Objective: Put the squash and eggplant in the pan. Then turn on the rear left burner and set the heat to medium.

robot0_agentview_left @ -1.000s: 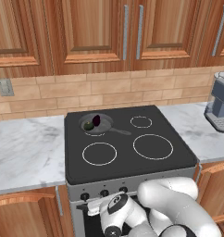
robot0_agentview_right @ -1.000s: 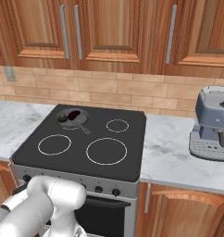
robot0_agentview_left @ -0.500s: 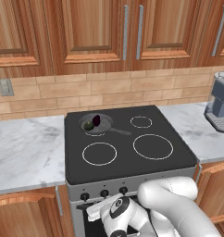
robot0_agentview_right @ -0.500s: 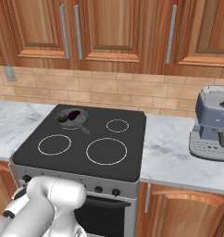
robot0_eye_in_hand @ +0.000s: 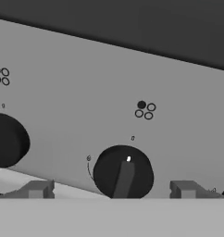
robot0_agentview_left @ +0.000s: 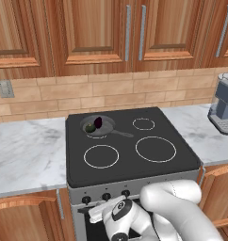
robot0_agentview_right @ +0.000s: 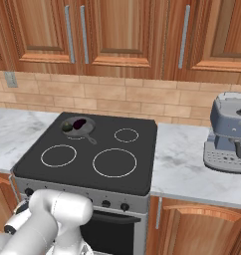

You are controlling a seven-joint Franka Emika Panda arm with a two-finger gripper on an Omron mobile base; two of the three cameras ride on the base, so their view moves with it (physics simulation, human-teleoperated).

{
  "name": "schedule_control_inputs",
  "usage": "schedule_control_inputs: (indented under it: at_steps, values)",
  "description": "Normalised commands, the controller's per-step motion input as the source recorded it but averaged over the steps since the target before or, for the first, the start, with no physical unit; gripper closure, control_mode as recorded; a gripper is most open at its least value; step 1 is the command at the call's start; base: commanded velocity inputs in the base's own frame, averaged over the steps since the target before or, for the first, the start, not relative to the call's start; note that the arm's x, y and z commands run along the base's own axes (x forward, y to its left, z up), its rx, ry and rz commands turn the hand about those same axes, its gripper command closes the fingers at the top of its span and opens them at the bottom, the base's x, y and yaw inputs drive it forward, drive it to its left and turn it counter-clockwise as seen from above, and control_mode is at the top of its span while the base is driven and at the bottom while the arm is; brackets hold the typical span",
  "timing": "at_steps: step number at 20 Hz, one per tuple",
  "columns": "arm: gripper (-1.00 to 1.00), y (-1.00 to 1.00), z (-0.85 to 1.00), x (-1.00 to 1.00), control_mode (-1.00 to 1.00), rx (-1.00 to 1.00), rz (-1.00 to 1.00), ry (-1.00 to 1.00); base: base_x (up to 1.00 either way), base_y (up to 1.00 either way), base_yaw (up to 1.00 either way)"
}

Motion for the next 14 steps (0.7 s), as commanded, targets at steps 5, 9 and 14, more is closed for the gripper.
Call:
schedule_control_inputs:
  at_steps: [5,9,14]
  values:
    - [-1.0,-0.26,0.0,0.05,-1.0,0.05,-0.08,-0.01,0.0,0.0,0.0]
    - [-1.0,-0.31,0.0,0.03,-1.0,0.07,-0.1,-0.04,0.0,0.0,0.0]
    - [-1.0,-0.22,0.0,0.1,-1.0,0.05,-0.06,0.0,0.0,0.0,0.0]
